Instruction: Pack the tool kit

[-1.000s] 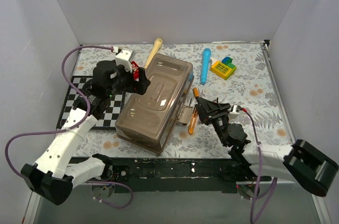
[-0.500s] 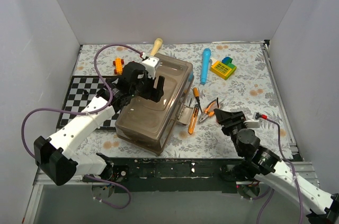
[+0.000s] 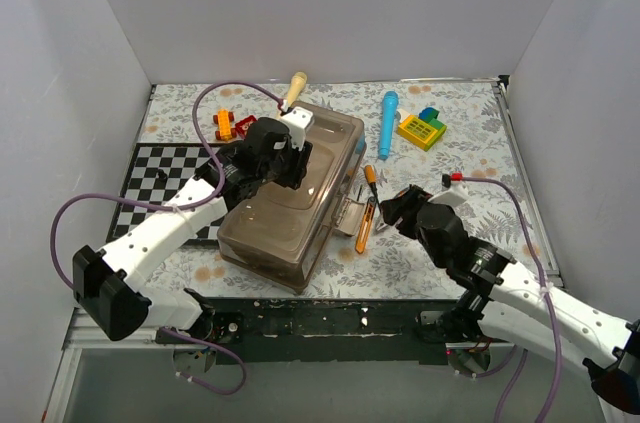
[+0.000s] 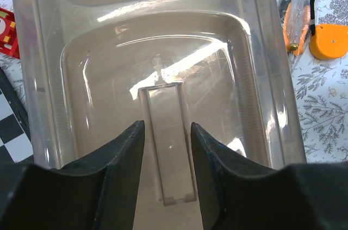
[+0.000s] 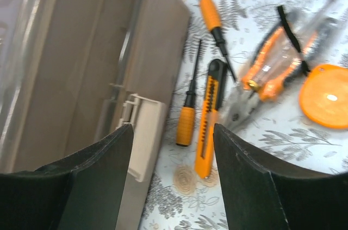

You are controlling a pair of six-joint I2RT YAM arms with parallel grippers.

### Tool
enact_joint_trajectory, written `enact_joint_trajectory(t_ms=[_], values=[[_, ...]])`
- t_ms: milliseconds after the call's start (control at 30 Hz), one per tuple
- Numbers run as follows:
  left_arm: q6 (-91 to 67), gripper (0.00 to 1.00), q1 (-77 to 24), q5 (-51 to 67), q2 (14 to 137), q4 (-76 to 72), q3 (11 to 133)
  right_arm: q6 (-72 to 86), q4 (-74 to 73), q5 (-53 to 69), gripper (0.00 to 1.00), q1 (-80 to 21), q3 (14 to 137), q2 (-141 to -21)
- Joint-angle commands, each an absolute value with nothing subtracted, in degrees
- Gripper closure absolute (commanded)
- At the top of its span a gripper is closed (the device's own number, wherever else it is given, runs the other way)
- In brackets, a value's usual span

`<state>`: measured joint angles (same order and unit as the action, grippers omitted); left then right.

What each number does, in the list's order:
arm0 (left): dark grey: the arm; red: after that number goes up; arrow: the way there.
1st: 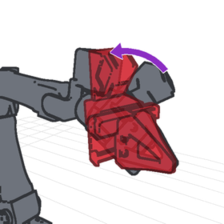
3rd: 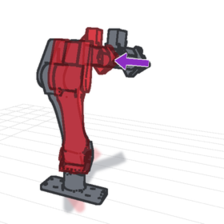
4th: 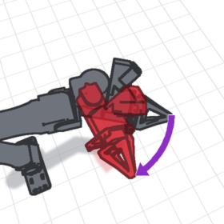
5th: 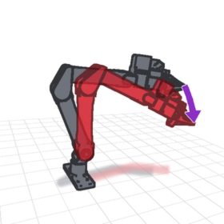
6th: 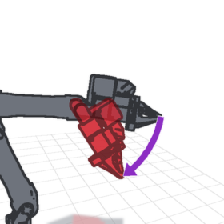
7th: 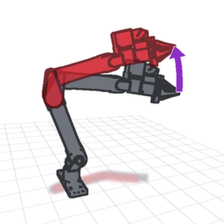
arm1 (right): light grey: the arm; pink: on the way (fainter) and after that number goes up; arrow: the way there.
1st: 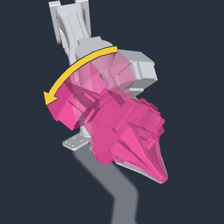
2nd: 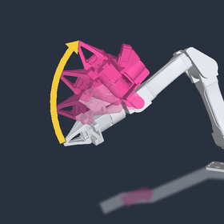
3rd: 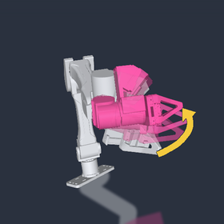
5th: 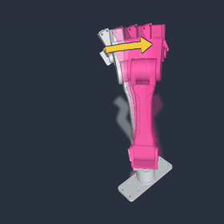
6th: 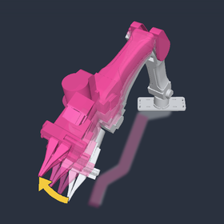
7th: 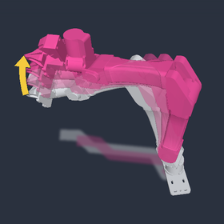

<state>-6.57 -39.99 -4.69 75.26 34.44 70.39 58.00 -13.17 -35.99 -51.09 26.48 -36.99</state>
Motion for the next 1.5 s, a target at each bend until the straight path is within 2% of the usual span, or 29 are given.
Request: enact_joint_trajectory(t_ms=[0,233,433,800,1467], values=[[-5.7,0.64,-41.6,-8.3,76.7,38.5,72.0,50.2,-7.3,-30.4,0.31,-51.3,30.8,-41.5],[-5.5,0.86,-42.2,-10.5,77.8,39.6,72.9,50.1,-6.3,-22.3,0.30,-51.3,35.9,-51.8],[-5.1,0.93,-42.3,-12.2,77.6,39.6,75.1,50.9,-0.6,-21.1,0.36,-51.3,35.5,-52.3],[-3.4,0.97,-42.3,-15.0,77.3,39.9,76.7,53.3,3.3,-17.5,0.39,-50.5,35.8,-56.2],[-1.1,0.98,-42.3,-18.6,76.2,40.3,78.8,53.2,4.0,-15.2,0.43,-50.1,37.9,-63.0]])
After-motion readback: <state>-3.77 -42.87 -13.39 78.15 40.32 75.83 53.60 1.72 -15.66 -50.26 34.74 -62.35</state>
